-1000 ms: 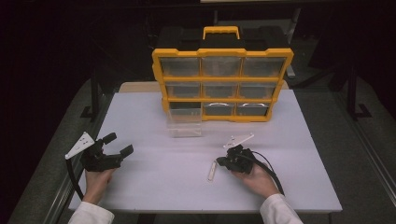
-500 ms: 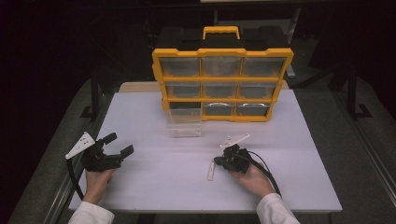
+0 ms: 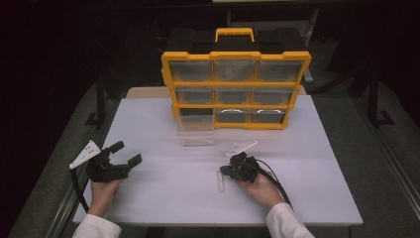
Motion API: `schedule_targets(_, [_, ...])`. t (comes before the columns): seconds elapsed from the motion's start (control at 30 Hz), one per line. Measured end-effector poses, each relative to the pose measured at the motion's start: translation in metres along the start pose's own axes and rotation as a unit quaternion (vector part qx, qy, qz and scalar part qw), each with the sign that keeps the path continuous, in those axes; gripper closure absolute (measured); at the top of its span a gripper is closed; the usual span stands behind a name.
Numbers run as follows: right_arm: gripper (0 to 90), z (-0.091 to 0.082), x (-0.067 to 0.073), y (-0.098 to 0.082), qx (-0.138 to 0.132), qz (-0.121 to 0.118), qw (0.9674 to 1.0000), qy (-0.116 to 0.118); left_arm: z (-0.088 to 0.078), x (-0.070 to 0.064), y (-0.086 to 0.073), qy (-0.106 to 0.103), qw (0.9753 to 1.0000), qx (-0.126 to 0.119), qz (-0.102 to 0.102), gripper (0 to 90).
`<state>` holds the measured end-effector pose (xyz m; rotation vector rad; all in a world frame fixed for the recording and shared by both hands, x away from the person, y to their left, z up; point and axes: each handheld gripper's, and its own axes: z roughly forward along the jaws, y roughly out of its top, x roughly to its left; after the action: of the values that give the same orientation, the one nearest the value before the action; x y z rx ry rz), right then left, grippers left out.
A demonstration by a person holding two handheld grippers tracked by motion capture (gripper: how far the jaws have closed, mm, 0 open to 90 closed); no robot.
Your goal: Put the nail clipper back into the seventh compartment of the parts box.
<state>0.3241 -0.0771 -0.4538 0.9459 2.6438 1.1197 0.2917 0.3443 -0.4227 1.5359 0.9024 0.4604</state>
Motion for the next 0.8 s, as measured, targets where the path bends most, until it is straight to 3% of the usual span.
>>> schedule_targets(0.8, [88.5, 0.016, 0.012, 0.014, 0.0, -0.016, 0.9994, 0.032, 0.001, 0.0, 0.0, -0.002, 1.0, 0.003, 0.001, 0.0])
